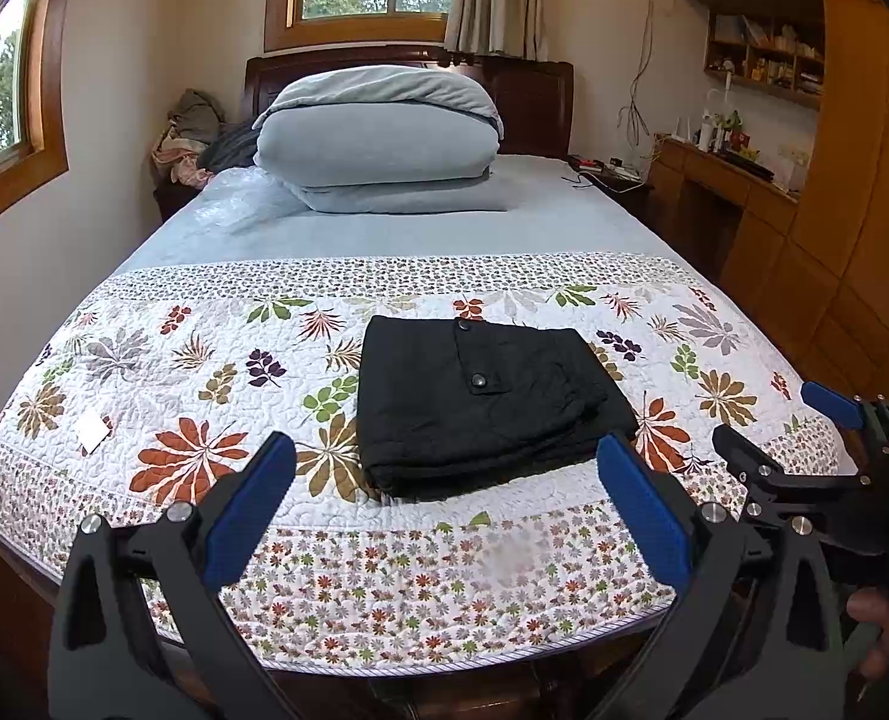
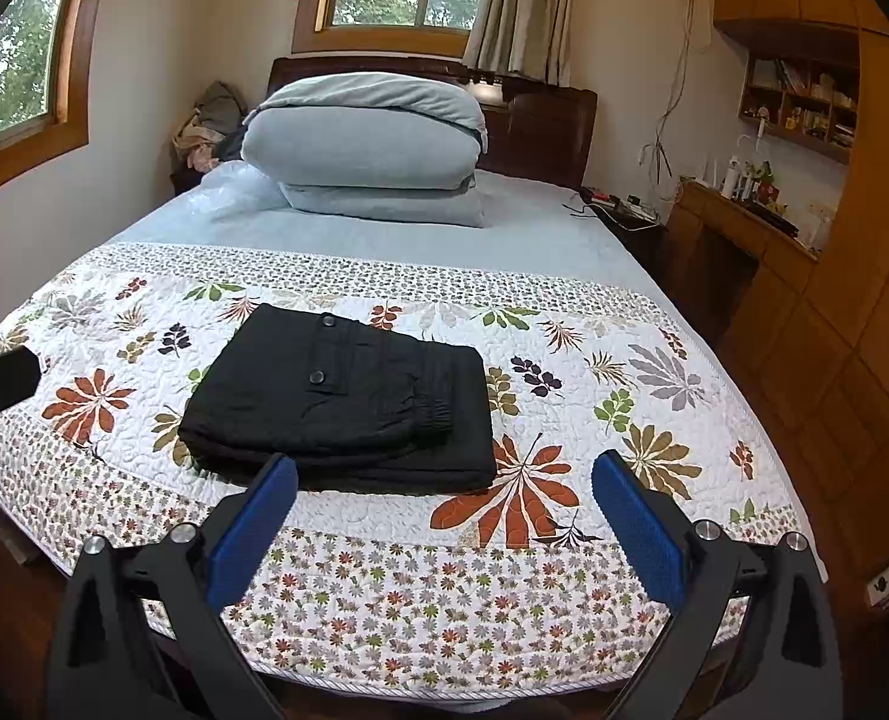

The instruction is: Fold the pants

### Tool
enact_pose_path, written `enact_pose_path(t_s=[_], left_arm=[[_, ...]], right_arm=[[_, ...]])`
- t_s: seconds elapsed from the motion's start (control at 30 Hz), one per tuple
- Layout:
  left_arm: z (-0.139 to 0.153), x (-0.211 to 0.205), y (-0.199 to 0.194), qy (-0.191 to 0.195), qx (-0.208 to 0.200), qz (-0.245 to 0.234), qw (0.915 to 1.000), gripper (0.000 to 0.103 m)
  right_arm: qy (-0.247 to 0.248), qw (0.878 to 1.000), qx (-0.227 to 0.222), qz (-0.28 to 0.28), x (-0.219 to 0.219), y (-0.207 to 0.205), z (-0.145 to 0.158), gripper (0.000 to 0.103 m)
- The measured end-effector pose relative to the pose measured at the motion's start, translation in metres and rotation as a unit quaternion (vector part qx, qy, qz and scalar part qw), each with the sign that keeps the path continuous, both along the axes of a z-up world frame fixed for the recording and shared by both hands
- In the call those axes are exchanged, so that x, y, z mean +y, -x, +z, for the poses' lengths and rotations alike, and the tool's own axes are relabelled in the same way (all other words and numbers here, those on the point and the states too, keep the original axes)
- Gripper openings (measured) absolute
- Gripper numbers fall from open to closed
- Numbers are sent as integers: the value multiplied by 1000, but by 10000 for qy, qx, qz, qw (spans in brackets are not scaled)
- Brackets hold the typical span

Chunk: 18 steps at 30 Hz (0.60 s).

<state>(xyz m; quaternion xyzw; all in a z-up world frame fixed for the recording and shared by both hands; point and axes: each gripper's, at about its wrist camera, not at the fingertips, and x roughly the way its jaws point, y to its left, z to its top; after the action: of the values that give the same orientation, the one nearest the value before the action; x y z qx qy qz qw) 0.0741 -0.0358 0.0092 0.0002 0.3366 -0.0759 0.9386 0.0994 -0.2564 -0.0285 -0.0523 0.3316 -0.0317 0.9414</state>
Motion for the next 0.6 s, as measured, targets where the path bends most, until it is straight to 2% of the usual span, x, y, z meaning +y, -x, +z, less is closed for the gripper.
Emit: enact_pose_path(t_s=[0.6], left_arm=[[0, 0, 0, -133, -47, 99, 9999, 100]], right_arm=[[17, 10000, 34, -51, -2, -3, -3, 100]])
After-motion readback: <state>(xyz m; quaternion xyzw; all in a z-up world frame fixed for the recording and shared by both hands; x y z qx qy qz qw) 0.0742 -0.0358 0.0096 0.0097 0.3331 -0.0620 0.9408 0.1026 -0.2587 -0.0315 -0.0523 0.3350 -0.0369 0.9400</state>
